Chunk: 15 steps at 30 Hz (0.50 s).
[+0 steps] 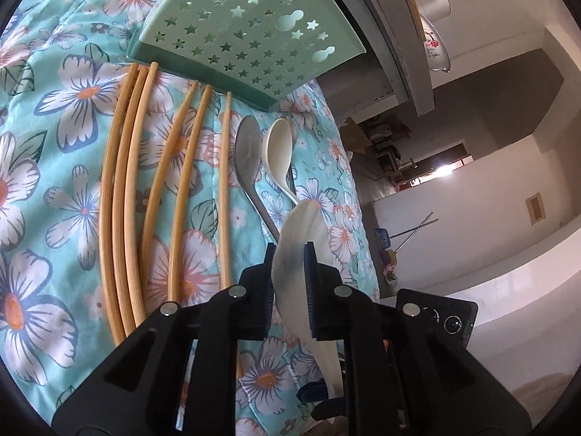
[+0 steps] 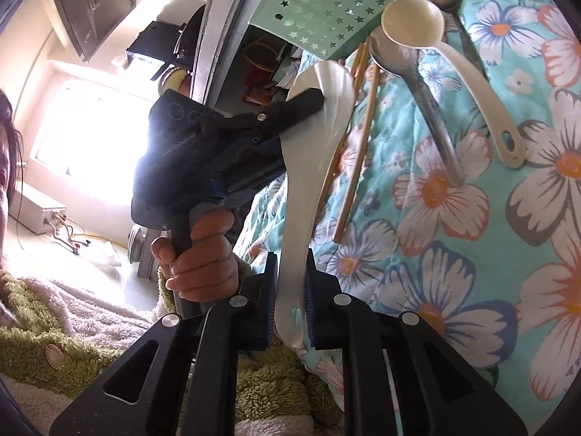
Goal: Organize utensils
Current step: 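Close the left gripper on the rice paddle while the right gripper opens and releases it, then grasp the metal spoon with the right gripper while the left gripper holds the paddle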
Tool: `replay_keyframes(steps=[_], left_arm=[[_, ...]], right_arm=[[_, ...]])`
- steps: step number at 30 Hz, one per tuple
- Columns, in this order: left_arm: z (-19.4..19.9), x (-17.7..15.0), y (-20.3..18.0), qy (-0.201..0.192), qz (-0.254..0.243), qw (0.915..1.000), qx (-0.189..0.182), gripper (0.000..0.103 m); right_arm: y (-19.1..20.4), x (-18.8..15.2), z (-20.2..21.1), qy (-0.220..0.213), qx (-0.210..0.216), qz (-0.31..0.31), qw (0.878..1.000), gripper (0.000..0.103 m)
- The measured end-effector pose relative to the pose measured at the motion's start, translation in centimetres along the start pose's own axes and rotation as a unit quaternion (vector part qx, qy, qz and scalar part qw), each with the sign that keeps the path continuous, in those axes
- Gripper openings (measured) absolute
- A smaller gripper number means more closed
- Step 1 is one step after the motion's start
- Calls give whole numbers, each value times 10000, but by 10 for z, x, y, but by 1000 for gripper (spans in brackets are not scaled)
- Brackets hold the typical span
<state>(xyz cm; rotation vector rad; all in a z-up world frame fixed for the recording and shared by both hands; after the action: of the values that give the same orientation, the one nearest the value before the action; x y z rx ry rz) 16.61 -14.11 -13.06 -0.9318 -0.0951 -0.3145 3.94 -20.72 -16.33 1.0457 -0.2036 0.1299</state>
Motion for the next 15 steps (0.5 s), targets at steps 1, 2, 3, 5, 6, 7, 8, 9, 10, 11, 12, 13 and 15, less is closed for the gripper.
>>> replay_keyframes(steps=[1, 2, 3, 5, 6, 7, 8, 9, 10, 11, 12, 13, 15], left_arm=[[0, 0, 0, -23, -7, 10000, 1, 13], [1, 0, 1, -29, -9, 10000, 6, 13], [1, 0, 2, -49, -15, 10000, 25, 13], [2, 0, 2, -101, -77, 9998, 139, 10], [3, 0, 2, -131, -134, 9994, 298, 5], [4, 0, 3, -163, -168, 9987, 461, 5], [6, 0, 5, -194, -180, 9980, 578, 5], [8, 2, 7, -211, -166, 9977, 624, 4], [9, 3, 10, -224, -141, 9974, 665, 4], [11, 4, 13, -220, -113, 9973, 691, 4], [11, 4, 16, -206, -87, 9971, 733, 4], [10, 4, 19, -190, -65, 9966, 798, 4], [9, 4, 23, -165, -46, 9951, 969, 4]], right_arm=[[0, 1, -1, 25, -9, -11, 10000, 13], [0, 2, -2, 41, -6, -15, 10000, 13], [1, 3, -2, 58, -27, -9, 10000, 13], [2, 6, -2, 102, -117, -1, 9999, 17], [2, 7, -1, 124, -245, 20, 9996, 19], [3, 9, 1, 150, -394, 66, 9991, 19], [3, 11, 3, 189, -658, 143, 9976, 20], [2, 14, 7, 184, -857, 212, 9959, 24], [1, 17, 13, 143, -1028, 260, 9943, 29], [0, 22, 20, 63, -1216, 294, 9921, 29], [-3, 28, 27, -35, -1386, 287, 9899, 29], [-6, 34, 33, -135, -1531, 249, 9878, 29], [-12, 49, 43, -324, -1916, 185, 9808, 29]])
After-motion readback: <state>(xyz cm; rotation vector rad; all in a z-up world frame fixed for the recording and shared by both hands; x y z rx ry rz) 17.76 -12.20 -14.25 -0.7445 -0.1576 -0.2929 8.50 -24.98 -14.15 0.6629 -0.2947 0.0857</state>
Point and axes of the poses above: each gripper's, at about its wrist camera, not at the fingertips, and z roughly against the way its jaws point, y to its left, x to its top, the point moved 8 cm from there along -z, roughly the way its jaws point, and after that the axes turned 14 degrees about y, right-handed, at the moved point
